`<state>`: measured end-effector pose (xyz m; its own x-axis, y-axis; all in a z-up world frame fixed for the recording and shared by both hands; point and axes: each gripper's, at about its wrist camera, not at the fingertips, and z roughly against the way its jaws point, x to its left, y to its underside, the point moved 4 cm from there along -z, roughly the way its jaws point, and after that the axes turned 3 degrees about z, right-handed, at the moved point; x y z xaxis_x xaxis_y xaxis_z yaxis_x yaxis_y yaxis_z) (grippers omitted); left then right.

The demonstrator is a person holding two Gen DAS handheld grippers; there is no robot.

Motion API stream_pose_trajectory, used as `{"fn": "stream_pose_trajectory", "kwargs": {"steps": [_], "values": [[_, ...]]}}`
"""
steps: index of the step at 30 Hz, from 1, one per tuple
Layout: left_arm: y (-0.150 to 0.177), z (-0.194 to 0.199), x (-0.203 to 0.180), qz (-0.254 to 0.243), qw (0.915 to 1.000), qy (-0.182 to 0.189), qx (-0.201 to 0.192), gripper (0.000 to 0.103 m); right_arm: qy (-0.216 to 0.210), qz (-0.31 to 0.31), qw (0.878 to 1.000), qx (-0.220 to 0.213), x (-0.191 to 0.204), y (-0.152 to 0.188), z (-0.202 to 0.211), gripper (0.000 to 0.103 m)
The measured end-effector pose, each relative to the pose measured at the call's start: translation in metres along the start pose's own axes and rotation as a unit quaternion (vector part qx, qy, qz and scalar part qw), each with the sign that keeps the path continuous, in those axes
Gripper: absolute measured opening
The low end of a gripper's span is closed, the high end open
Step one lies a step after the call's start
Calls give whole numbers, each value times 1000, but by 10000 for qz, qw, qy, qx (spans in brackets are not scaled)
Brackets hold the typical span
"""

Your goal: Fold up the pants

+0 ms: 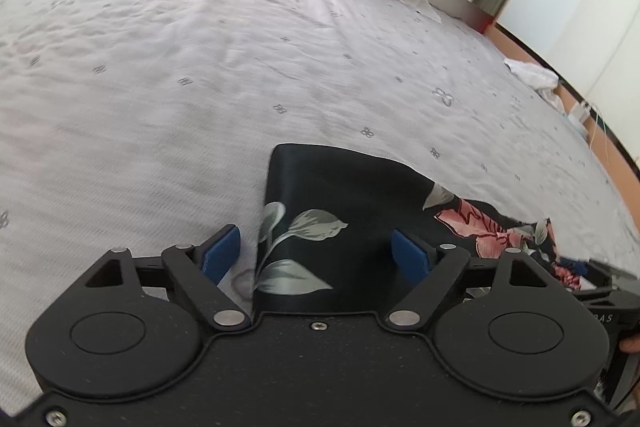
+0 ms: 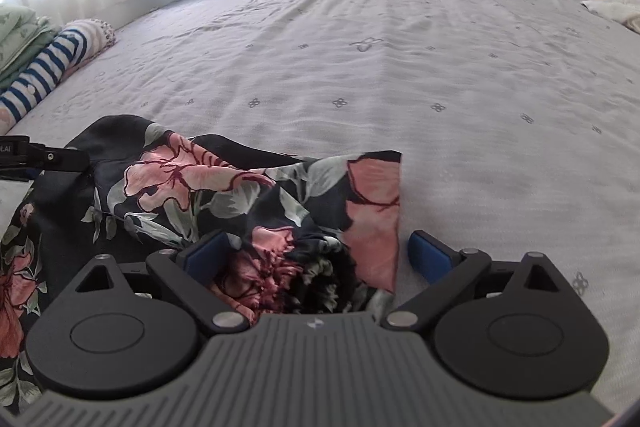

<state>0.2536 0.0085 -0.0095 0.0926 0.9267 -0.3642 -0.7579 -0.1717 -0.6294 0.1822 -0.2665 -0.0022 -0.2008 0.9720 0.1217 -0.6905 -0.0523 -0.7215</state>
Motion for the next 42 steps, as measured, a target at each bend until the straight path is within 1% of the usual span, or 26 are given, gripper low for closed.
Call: {"fn": "stream_pose_trajectory", "kwargs": {"steps": [2, 3, 5, 6, 7, 9, 11, 13, 14, 15, 16, 18, 22, 25, 30, 31, 32, 33, 34, 35, 36, 37, 38, 39, 41, 42], "values": [[2, -2, -4, -45, 10000, 75, -10, 81, -58, -2, 10000, -59, 1, -1, -1, 96], [2, -2, -5, -56, 9999, 158, 0, 81, -89, -14, 9999, -102, 0, -2, 0, 93], [3, -3, -6, -59, 9996, 292, 13, 81, -126, -46, 9997, -198, -1, -2, 2, 84], [3, -4, -7, -77, 9995, 308, 19, 81, -158, -47, 9996, -235, 0, -2, 3, 75], [3, -4, -8, -106, 9995, 302, 27, 80, -195, -46, 9995, -254, 2, -3, 4, 70], [2, -5, -9, -143, 9996, 260, 24, 76, -144, 37, 9996, -255, 7, -3, 3, 70], [3, -5, -10, -224, 9996, 165, -12, 66, -116, 96, 9995, -268, 9, -3, 3, 68], [4, -6, -10, -362, 9993, 32, -87, 52, -134, 45, 9995, -294, 9, -3, 4, 63], [5, -7, -10, -431, 9990, -54, -126, 47, -132, 43, 9994, -303, 9, -3, 5, 61], [5, -7, -10, -478, 9986, -128, -169, 37, -135, 43, 9994, -318, 10, -3, 5, 56], [4, -6, -9, -517, 9983, -169, -206, 24, -142, 42, 9993, -345, 11, -3, 7, 44], [4, -3, -12, -546, 9982, -108, -243, 13, -203, 31, 9991, -379, 15, -3, 9, 28], [4, 10, -25, -833, 9935, -440, -643, 8, 82, 464, 9970, -615, 35, -10, 16, 24], [-3, 25, -31, -832, 9902, -507, -996, 8, 112, 494, 9953, -827, 40, -21, 26, 24], [-20, 45, -48, -1130, 9768, -689, -1681, 8, 130, 414, 9929, -1104, 41, -43, 27, 24], [-23, 44, -50, -1175, 9747, -756, -1747, 8, 158, 426, 9924, -1142, 42, -47, 26, 24], [-25, 41, -50, -1174, 9744, -827, -1729, 8, 213, 425, 9919, -1179, 42, -50, 22, 25], [-27, 35, -49, -1125, 9764, -934, -1588, 9, 299, 417, 9919, -1160, 43, -51, 19, 37], [-27, 26, -46, -1071, 9790, -1084, -1352, 13, 423, 428, 9919, -1122, 43, -53, 15, 56], [-26, 16, -41, -996, 9806, -1263, -1124, 17, 510, 459, 9913, -1121, 44, -53, 13, 60], [-24, 11, -36, -904, 9808, -1412, -1000, 24, 553, 462, 9913, -1103, 44, -52, 11, 70], [-21, 8, -29, -820, 9801, -1541, -946, 38, 548, 434, 9916, -1090, 44, -51, 11, 78], [-18, 10, -24, -767, 9792, -1617, -958, 44, 532, 386, 9918, -1101, 43, -50, 13, 79], [-17, 14, -21, -755, 9787, -1610, -1026, 50, 507, 334, 9918, -1121, 42, -48, 16, 79], [-14, 24, -20, -818, 9791, -1513, -1082, 56, 564, 274, 9915, -1142, 39, -46, 22, 81], [-13, 28, -20, -860, 9793, -1496, -1057, 61, 589, 247, 9913, -1152, 38, -45, 25, 83]]}}
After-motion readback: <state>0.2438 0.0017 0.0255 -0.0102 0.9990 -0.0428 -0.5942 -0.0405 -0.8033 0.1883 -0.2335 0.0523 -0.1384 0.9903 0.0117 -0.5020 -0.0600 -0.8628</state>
